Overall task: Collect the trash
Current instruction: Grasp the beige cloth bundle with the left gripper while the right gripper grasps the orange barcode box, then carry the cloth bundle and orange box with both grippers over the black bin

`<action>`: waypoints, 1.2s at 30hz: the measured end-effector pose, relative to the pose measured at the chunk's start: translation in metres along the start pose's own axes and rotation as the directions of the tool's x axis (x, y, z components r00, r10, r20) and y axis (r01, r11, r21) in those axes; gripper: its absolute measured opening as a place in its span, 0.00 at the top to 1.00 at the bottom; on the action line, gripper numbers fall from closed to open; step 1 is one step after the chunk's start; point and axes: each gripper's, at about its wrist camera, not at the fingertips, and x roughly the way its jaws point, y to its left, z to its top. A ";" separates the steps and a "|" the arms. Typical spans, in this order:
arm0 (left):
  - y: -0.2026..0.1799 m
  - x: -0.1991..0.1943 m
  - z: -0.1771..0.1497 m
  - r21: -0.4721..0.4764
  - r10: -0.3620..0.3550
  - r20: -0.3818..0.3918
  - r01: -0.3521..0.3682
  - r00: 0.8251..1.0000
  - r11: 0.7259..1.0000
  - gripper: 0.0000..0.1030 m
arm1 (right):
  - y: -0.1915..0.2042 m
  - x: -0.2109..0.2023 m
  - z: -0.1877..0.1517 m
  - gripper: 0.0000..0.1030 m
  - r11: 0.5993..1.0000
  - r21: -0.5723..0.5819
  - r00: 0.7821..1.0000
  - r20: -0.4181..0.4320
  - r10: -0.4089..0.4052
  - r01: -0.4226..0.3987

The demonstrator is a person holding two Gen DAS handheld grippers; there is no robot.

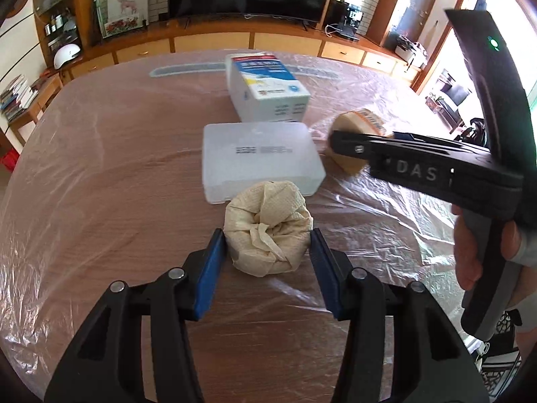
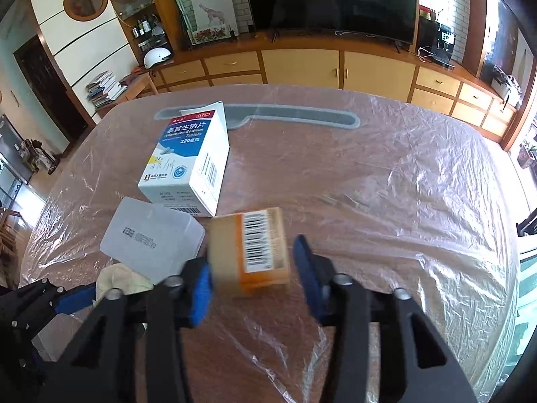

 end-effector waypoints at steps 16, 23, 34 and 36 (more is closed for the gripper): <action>0.023 -0.012 -0.007 -0.013 -0.074 0.009 0.074 0.997 0.997 0.50 | 0.001 -0.023 -0.022 0.66 0.993 0.081 0.996 -0.001 0.085 -0.084; 0.035 -0.022 -0.008 -0.033 -0.125 0.011 0.125 0.992 0.992 0.50 | 0.002 -0.044 -0.041 0.66 0.979 0.149 0.990 0.019 0.141 -0.142; 0.043 -0.041 -0.020 0.011 -0.148 0.018 0.147 0.989 0.989 0.50 | 0.019 -0.075 -0.071 0.66 0.974 0.163 0.988 0.027 0.152 -0.155; 0.044 -0.046 -0.025 0.019 -0.152 0.017 0.151 0.988 0.988 0.50 | 0.021 -0.078 -0.077 0.66 0.975 0.162 0.988 0.026 0.152 -0.154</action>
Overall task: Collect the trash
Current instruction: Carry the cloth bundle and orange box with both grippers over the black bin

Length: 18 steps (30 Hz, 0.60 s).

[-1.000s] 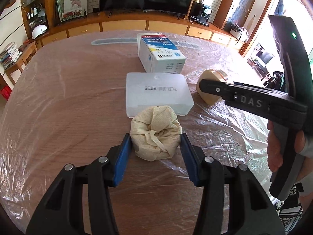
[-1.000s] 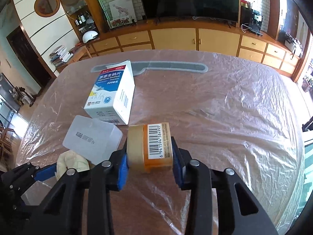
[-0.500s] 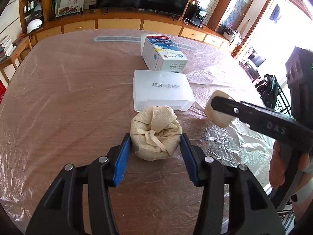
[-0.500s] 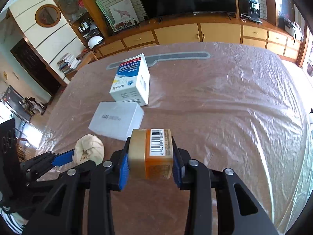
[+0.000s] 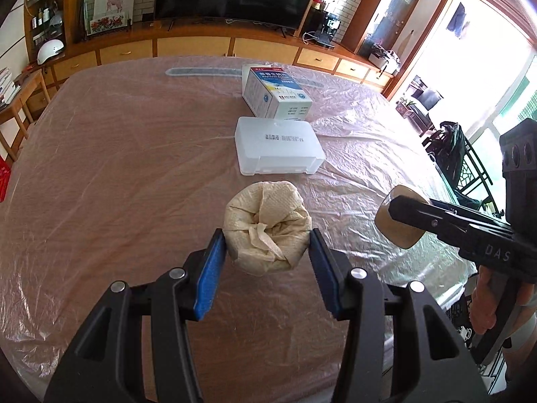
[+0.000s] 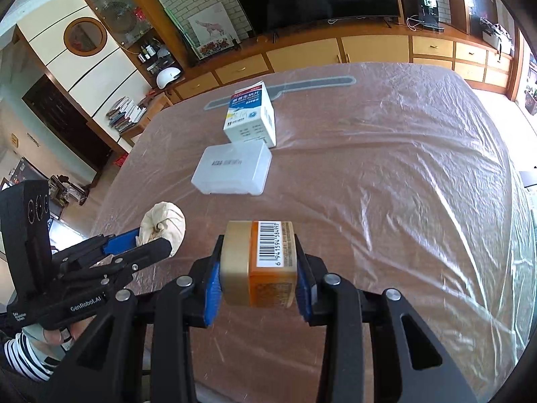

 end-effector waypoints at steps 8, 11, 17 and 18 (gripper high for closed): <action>0.000 -0.018 -0.018 0.029 -0.029 -0.006 0.029 1.000 0.999 0.50 | 0.005 -0.012 -0.025 0.66 1.000 0.017 1.000 -0.012 0.009 -0.009; -0.001 -0.026 -0.026 0.046 -0.045 -0.006 0.045 0.999 0.998 0.50 | 0.007 -0.019 -0.034 0.66 1.000 0.020 1.000 -0.013 0.023 -0.022; -0.004 -0.036 -0.038 0.067 -0.070 -0.011 0.070 0.998 0.995 0.50 | 0.015 -0.026 -0.054 0.66 1.000 -0.001 0.999 -0.028 0.025 -0.025; -0.004 -0.037 -0.041 0.068 -0.071 -0.012 0.071 0.997 0.995 0.50 | 0.017 -0.026 -0.056 0.66 1.000 -0.007 0.999 -0.033 0.018 -0.018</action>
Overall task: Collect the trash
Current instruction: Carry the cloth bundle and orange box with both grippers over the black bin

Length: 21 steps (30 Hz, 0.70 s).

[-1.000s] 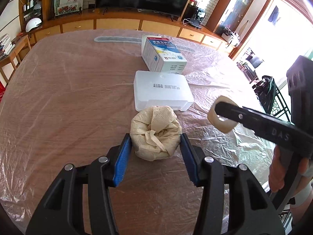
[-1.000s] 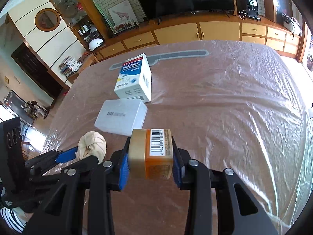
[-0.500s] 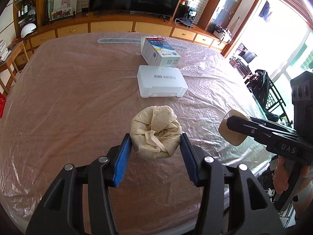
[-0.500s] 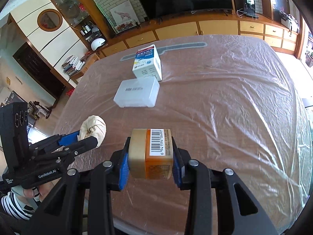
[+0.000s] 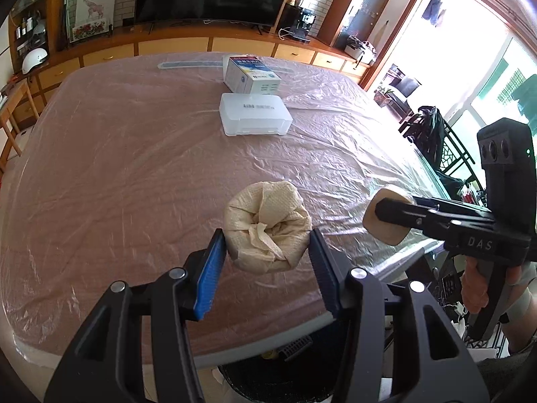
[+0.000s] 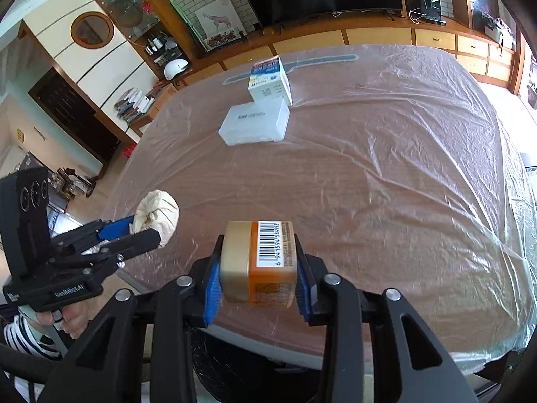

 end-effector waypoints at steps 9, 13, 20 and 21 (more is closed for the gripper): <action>-0.005 -0.007 -0.019 -0.004 -0.011 -0.017 0.011 1.000 1.000 0.50 | 0.011 -0.004 -0.025 0.66 0.999 -0.029 0.999 -0.009 -0.035 0.035; -0.006 -0.011 -0.026 -0.005 -0.010 -0.023 0.010 1.000 1.000 0.50 | 0.015 -0.012 -0.034 0.66 0.998 -0.036 0.999 -0.001 -0.045 0.045; -0.018 -0.018 -0.037 0.048 -0.002 -0.032 0.004 0.999 0.999 0.50 | 0.017 -0.030 -0.050 0.66 0.999 -0.026 1.000 -0.010 -0.025 0.025; -0.019 -0.018 -0.038 0.054 -0.004 -0.035 0.006 0.999 0.999 0.50 | 0.017 -0.033 -0.053 0.66 0.999 -0.029 1.000 -0.014 -0.023 0.023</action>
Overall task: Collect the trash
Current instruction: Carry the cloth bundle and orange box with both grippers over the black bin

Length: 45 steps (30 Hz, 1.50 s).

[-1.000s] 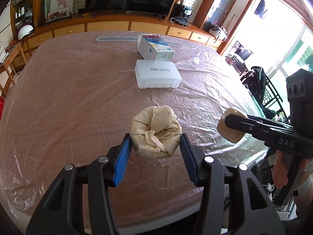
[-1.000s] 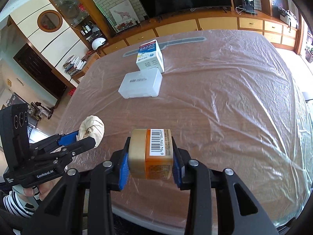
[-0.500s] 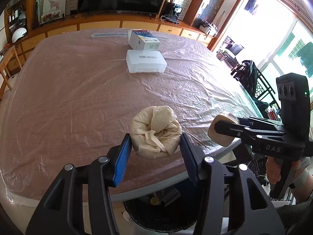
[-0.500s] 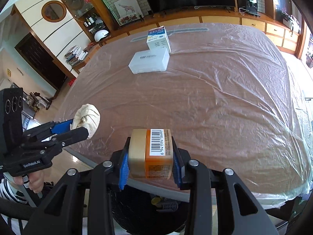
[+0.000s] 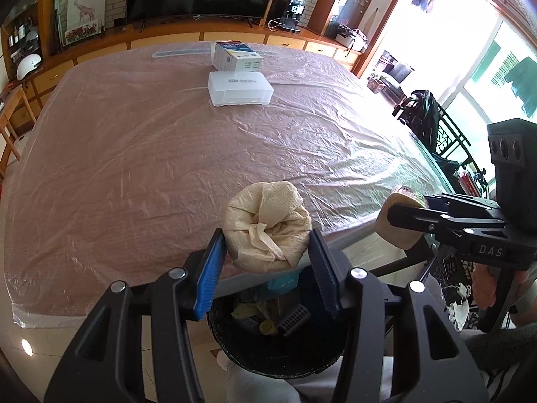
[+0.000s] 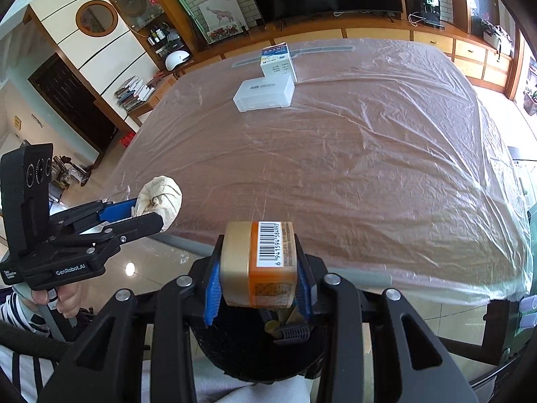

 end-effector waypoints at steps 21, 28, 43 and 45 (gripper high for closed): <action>-0.037 0.005 -0.039 0.150 -0.032 -0.097 0.047 0.995 0.988 0.50 | 0.013 0.004 -0.046 0.66 0.998 -0.066 0.994 -0.114 0.001 -0.008; -0.044 0.021 -0.052 0.191 -0.022 -0.155 0.052 0.988 0.980 0.50 | 0.013 0.016 -0.055 0.66 0.995 -0.095 0.989 -0.148 -0.017 0.003; -0.046 0.066 -0.076 0.235 0.030 -0.257 0.032 0.966 0.972 0.50 | -0.002 0.055 -0.067 0.66 0.990 -0.127 0.974 -0.207 -0.093 0.068; -0.048 0.073 -0.079 0.246 0.043 -0.265 0.024 0.963 0.969 0.50 | -0.003 0.060 -0.069 0.66 0.989 -0.133 0.972 -0.215 -0.096 0.068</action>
